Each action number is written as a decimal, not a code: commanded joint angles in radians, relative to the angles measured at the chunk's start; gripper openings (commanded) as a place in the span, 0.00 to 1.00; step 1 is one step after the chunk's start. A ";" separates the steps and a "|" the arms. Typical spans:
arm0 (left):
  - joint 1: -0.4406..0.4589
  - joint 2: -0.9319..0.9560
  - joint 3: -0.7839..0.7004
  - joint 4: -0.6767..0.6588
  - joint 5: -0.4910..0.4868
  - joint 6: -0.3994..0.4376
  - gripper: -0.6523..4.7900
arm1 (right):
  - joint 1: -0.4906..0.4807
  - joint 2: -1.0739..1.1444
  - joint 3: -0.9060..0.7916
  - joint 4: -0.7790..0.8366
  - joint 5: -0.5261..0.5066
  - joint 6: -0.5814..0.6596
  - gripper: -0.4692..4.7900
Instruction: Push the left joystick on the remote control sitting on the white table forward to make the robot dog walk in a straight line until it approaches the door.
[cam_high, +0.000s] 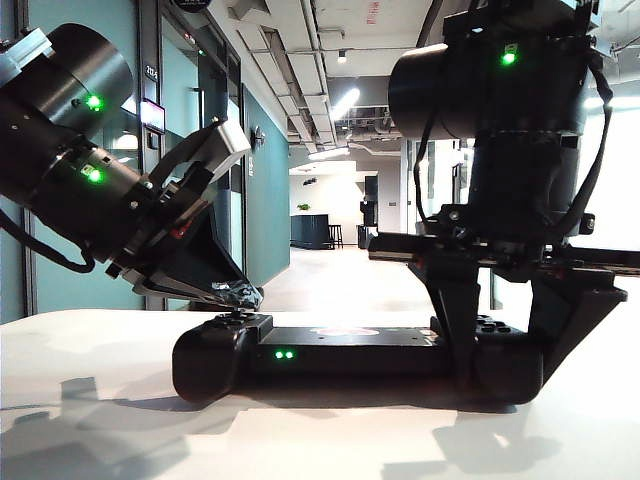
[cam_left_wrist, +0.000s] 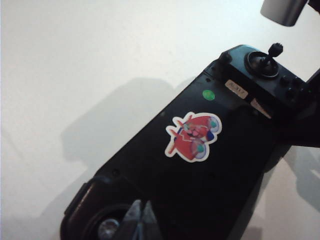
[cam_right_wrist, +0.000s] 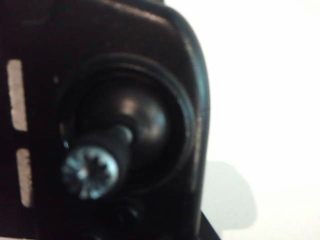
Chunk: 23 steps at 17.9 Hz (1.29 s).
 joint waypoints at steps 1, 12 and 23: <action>0.000 0.001 0.001 0.009 -0.003 0.000 0.11 | 0.000 0.000 0.001 -0.017 -0.006 0.002 0.49; 0.000 0.006 0.001 0.024 -0.003 -0.002 0.11 | 0.001 0.000 0.001 -0.018 -0.007 0.002 0.49; 0.000 0.006 0.001 0.025 -0.007 -0.003 0.11 | 0.001 0.000 0.001 -0.018 -0.007 0.002 0.49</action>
